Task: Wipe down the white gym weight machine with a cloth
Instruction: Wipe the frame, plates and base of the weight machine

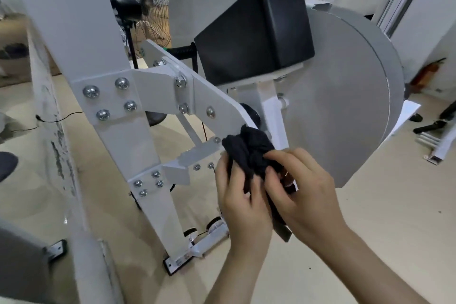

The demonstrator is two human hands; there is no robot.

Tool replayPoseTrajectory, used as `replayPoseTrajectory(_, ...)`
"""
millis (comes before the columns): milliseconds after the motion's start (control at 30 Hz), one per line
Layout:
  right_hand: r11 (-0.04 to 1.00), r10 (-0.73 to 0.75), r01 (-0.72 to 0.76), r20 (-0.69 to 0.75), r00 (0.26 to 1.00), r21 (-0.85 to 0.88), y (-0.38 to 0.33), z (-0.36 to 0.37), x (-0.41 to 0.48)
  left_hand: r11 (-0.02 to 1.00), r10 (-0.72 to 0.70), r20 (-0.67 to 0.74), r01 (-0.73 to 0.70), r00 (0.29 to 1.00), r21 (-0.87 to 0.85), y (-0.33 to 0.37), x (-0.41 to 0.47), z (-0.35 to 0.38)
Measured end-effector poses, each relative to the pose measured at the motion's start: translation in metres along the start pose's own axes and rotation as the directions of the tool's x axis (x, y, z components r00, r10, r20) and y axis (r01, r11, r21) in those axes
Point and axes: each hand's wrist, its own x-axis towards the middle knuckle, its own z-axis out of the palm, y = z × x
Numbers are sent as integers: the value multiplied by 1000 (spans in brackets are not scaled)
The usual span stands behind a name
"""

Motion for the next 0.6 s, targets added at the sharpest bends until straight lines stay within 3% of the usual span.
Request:
replayPoseTrajectory(100,998,-13,14,-29,999,63,-7,9,9,997,51,-44,-48,998,64,16,50,0)
replayPoseTrajectory(167,999,-21,21,5,1000,44,-7,14,20,988,75,4,-75,997,133,27,79,10)
replayPoseTrajectory(234,997,-25,23,23,999,71,1,17,23,947,186,88,-202,979,249,33,77,21)
replayPoseTrajectory(300,984,43,-41,-9,999,174,13,13,12,797,383,258,-458,887,394,26,59,23)
replayPoseTrajectory(334,954,144,-137,-4,990,268,19,10,3,651,475,373,-604,797,461,20,47,19)
replayPoseTrajectory(400,785,395,-376,70,916,492,25,2,-9,402,542,566,-782,622,475,12,33,10)
replayPoseTrajectory(467,623,548,-455,60,834,636,32,-1,-13,347,551,630,-837,547,424,24,34,15)
replayPoseTrajectory(500,604,594,-447,2,805,660,34,-2,-10,356,552,644,-848,530,392,34,39,23)
replayPoseTrajectory(567,707,562,-363,-171,809,607,33,-2,0,315,532,682,-865,502,391,52,50,40)
replayPoseTrajectory(601,797,468,-293,-234,852,528,31,0,6,231,493,714,-866,497,443,58,58,45)
